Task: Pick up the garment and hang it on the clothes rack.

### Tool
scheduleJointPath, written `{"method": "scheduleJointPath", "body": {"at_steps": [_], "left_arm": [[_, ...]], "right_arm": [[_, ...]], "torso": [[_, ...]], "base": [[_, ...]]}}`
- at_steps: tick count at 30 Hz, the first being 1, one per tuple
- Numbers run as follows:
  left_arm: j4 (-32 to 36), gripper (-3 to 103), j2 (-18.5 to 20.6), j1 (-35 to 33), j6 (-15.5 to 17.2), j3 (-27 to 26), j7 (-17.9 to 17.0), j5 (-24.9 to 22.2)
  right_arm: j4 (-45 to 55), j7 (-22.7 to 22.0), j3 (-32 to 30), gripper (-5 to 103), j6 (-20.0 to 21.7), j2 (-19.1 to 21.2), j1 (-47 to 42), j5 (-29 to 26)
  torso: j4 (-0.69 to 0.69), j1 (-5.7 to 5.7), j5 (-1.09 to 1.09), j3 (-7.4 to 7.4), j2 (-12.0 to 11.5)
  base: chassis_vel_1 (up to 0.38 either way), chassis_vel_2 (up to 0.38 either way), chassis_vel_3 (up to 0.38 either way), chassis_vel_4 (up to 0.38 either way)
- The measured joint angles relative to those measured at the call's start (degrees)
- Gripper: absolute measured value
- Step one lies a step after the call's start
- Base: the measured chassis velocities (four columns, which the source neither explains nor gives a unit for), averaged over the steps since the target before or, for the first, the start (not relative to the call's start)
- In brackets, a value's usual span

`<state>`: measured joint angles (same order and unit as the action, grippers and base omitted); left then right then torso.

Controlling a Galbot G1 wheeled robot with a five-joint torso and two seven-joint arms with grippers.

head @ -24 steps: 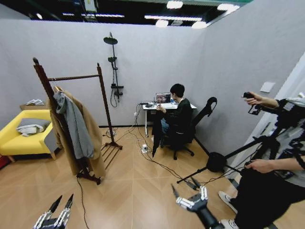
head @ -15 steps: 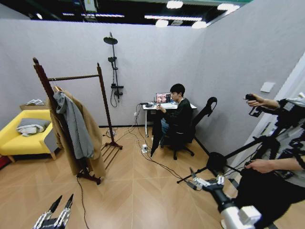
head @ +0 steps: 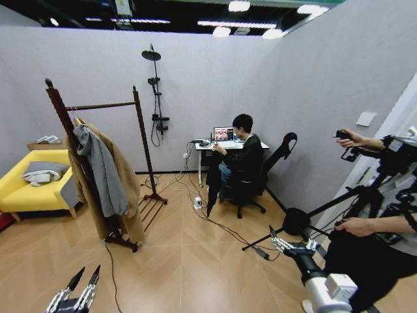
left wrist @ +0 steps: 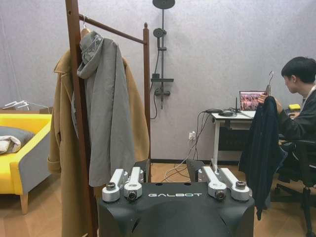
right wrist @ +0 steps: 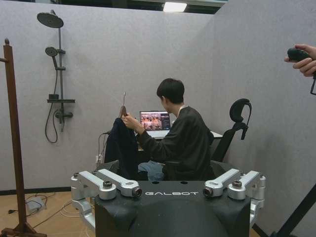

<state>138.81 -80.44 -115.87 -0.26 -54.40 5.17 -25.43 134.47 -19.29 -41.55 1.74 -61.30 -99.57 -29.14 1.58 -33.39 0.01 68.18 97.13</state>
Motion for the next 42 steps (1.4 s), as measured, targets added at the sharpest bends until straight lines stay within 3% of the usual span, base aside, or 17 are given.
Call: {"method": "scheduleJointPath", "body": {"at_steps": [10,22,42], "left_arm": [[0.0,46,0.0,0.0,0.0,0.0,0.0,0.0],[0.0,46,0.0,0.0,0.0,0.0,0.0,0.0],[0.0,46,0.0,0.0,0.0,0.0,0.0,0.0]], "right_arm": [[1.0,2.1,1.0,100,0.0,1.9,0.8,-4.1],[1.4,2.5,1.4,100,0.2,2.7,0.9,-4.4],[1.3,2.9,1.7,100,-0.1,2.6,0.8,-4.0]], "torso": [[-0.01,0.00,-0.01,0.00,0.0],[0.00,0.03,-0.01,-0.01,0.0],[0.00,-0.02,-0.02,0.00,0.0]], "base": [[0.000,0.000,0.000,0.000],[-0.021,0.027,0.021,-0.018],[-0.235,0.239,0.241,-0.234]]}}
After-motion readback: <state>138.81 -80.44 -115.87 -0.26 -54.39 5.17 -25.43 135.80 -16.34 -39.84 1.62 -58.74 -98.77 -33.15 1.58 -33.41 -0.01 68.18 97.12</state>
